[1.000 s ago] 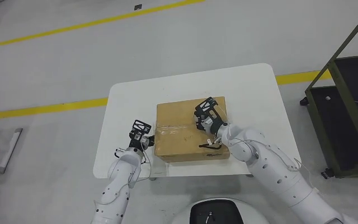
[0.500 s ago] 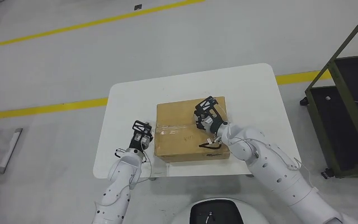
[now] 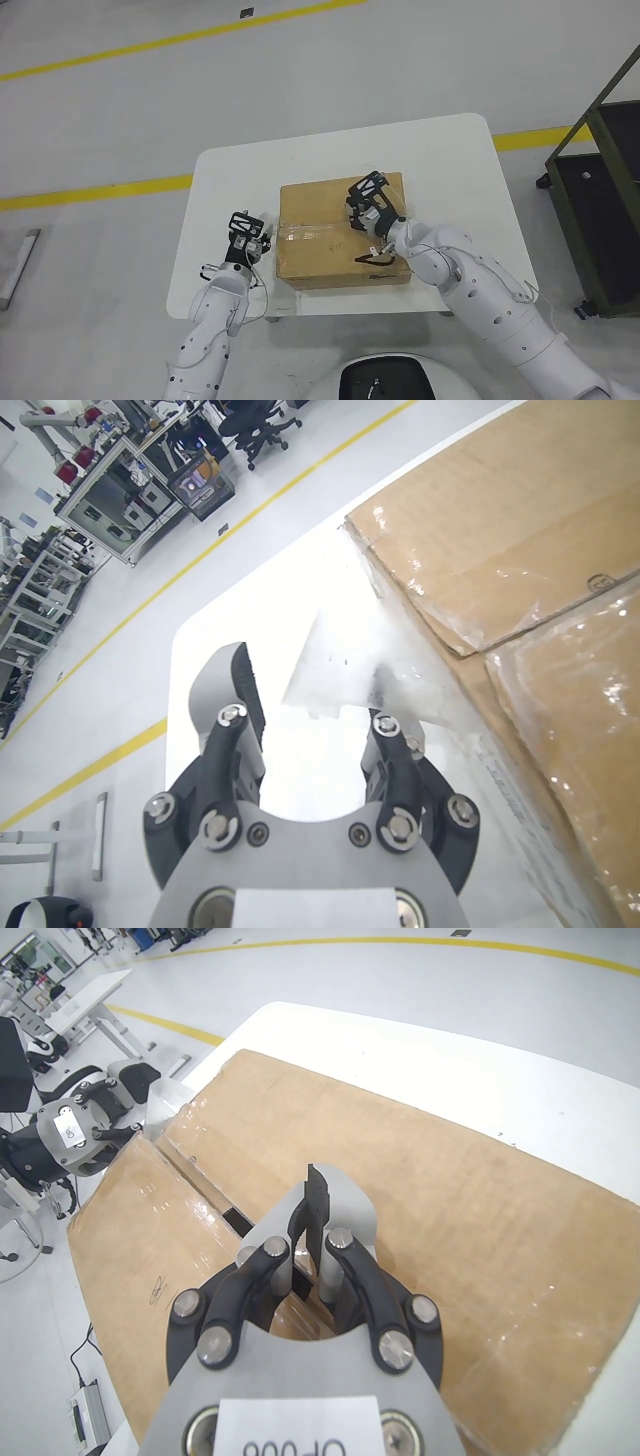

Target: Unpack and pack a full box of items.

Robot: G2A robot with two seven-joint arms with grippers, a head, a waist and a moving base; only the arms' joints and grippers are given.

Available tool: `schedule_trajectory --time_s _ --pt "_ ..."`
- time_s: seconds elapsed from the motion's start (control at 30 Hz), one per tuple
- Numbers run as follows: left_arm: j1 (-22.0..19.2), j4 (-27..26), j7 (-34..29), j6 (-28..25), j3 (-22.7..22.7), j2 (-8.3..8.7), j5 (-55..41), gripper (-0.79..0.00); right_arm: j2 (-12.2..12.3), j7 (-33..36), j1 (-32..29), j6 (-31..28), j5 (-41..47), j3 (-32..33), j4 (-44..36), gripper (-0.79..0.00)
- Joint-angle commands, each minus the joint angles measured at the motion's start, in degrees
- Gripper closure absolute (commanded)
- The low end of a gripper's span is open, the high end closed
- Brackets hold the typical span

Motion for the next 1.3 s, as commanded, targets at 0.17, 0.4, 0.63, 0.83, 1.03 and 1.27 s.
schedule_trajectory --time_s 0.17,0.4,0.63,0.83,1.03,1.27 --pt "-0.5 0.0 -0.6 1.1 -0.1 -0.33 -1.2 -0.785 -0.1 -0.1 -0.2 -0.1 0.0 0.4 -0.1 0.000" --pt "-1.5 -0.7 -0.9 1.4 -0.6 -0.85 -6.1 -0.785 -0.2 0.3 -0.3 -0.1 -0.1 0.5 -0.5 0.000" --pt "-1.0 -3.4 -2.0 -0.6 -3.1 -0.86 -11.6 -0.785 -0.3 0.5 -0.6 0.2 -0.2 0.9 -0.8 0.000" --pt "-0.9 -5.5 -2.7 -2.3 -3.1 -0.93 -12.9 -0.785 -0.4 0.5 -0.9 0.2 1.3 1.7 -1.3 0.000" --pt "-1.3 -9.2 -3.0 -2.8 -3.0 -1.09 -14.3 -0.785 -0.4 1.7 -1.3 0.1 2.2 1.9 -1.7 0.000" --pt "-0.3 -13.7 -3.6 -4.2 -3.9 -1.03 -15.7 -0.785 -0.6 1.9 -1.6 0.3 2.1 1.4 -0.2 0.000"
